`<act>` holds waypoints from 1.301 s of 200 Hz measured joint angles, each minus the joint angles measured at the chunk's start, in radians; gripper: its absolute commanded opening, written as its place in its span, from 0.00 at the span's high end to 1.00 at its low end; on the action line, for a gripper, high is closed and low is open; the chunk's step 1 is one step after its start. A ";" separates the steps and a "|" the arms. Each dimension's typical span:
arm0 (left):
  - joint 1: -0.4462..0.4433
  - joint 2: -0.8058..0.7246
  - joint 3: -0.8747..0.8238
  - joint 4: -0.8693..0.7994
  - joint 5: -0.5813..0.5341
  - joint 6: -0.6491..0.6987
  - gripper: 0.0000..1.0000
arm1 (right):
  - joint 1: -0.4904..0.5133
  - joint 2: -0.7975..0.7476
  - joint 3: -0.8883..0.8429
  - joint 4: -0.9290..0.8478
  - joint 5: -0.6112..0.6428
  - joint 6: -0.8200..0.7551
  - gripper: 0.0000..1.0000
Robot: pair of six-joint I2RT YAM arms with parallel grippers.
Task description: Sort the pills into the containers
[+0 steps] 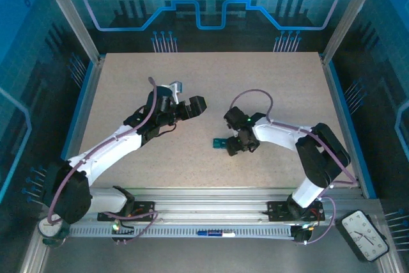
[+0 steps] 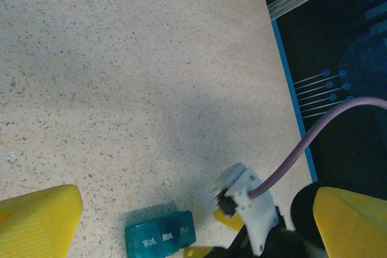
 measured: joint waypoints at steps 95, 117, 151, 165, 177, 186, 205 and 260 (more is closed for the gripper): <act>-0.037 0.048 0.034 -0.127 0.005 0.156 0.01 | -0.137 -0.206 -0.061 0.079 -0.183 0.039 0.28; -0.078 0.080 0.052 -0.183 -0.028 0.225 0.01 | -0.137 -0.164 -0.061 0.117 -0.226 0.059 0.28; -0.098 0.100 0.053 -0.237 -0.066 0.280 0.01 | -0.135 -0.097 -0.057 0.159 -0.257 0.079 0.28; -0.098 0.100 0.053 -0.238 -0.076 0.291 0.01 | -0.131 -0.075 -0.052 0.166 -0.260 0.079 0.27; -0.098 0.100 0.053 -0.239 -0.082 0.295 0.01 | -0.127 -0.058 -0.046 0.172 -0.261 0.079 0.27; -0.098 0.101 0.053 -0.238 -0.084 0.296 0.01 | -0.123 -0.048 -0.043 0.181 -0.261 0.079 0.27; -0.098 0.109 0.053 -0.238 -0.089 0.299 0.01 | -0.118 -0.025 -0.040 0.195 -0.264 0.079 0.27; -0.098 0.139 0.053 -0.239 -0.092 0.307 0.01 | -0.098 0.016 -0.040 0.221 -0.274 0.080 0.27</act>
